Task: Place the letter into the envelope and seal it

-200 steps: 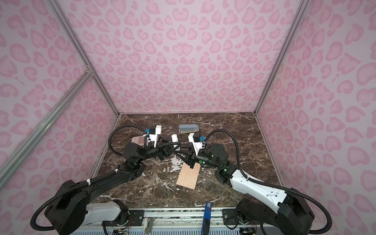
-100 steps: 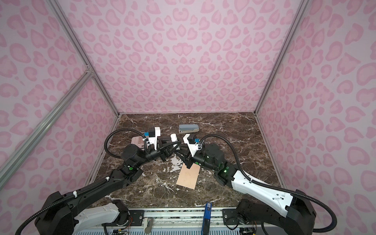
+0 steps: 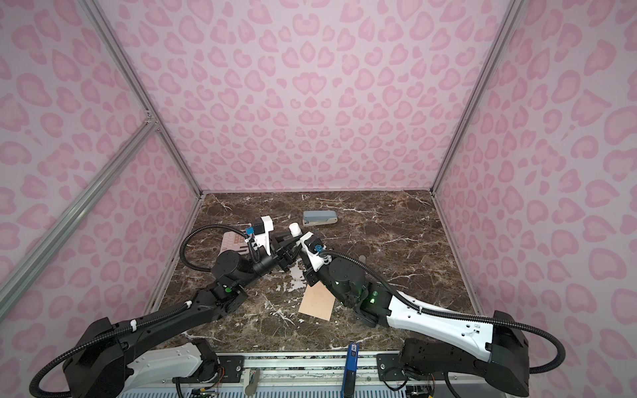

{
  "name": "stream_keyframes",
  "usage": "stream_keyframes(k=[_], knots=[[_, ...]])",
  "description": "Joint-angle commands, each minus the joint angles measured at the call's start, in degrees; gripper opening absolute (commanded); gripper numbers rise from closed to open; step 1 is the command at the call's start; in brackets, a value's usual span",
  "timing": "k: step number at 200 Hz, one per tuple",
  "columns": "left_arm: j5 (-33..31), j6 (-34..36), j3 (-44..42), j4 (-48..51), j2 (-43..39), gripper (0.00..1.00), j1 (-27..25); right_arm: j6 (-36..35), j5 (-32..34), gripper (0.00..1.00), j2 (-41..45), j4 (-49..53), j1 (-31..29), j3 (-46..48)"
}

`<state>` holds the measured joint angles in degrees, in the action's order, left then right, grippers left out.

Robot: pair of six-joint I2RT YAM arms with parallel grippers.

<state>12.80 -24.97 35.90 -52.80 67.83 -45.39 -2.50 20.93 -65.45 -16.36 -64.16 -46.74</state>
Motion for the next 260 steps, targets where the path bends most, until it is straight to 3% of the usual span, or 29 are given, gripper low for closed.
stream_keyframes(k=[1, 43, 81, 106, 122, 140, 197, 225, 260], knots=[[-0.77, -1.31, 0.13, -1.64, 0.93, 0.04, -0.83, -5.69, 10.27, 0.13, -1.36, -7.35, -2.59, -0.7], [-1.72, -1.31, 1.02, -1.87, 1.51, 0.04, -1.11, -9.59, 18.53, 0.13, -4.32, -11.24, -6.38, -1.21], [-2.03, -1.13, 1.43, -1.52, 1.34, 0.04, -1.06, -10.06, 19.42, 0.14, -5.64, -12.16, -7.38, -1.59], [-2.98, -0.59, 1.29, -0.65, 0.66, 0.04, -1.13, -8.36, 16.99, 0.24, -4.59, -11.35, -7.38, -0.98], [-3.88, 0.37, 1.58, 0.81, -0.18, 0.04, -1.1, -7.0, 12.59, 0.38, -3.21, -9.03, -7.22, -0.22], [-5.64, 1.64, 1.65, 2.71, -1.49, 0.04, -1.0, -4.21, 6.81, 0.45, -1.23, -5.79, -6.43, 1.17], [-2.42, 0.79, 0.4, 4.38, -5.02, 0.04, 3.57, 2.16, -12.38, 0.47, 8.11, -0.59, 0.99, 8.15], [4.96, -1.58, -0.47, 2.75, -5.95, 0.04, 6.81, 5.41, -25.01, 0.45, 10.81, 0.17, 8.02, 9.76], [21.04, -6.84, -0.18, -1.82, -4.27, 0.04, 11.02, 11.39, -39.94, 0.44, 11.67, -3.53, 15.58, 11.39]])
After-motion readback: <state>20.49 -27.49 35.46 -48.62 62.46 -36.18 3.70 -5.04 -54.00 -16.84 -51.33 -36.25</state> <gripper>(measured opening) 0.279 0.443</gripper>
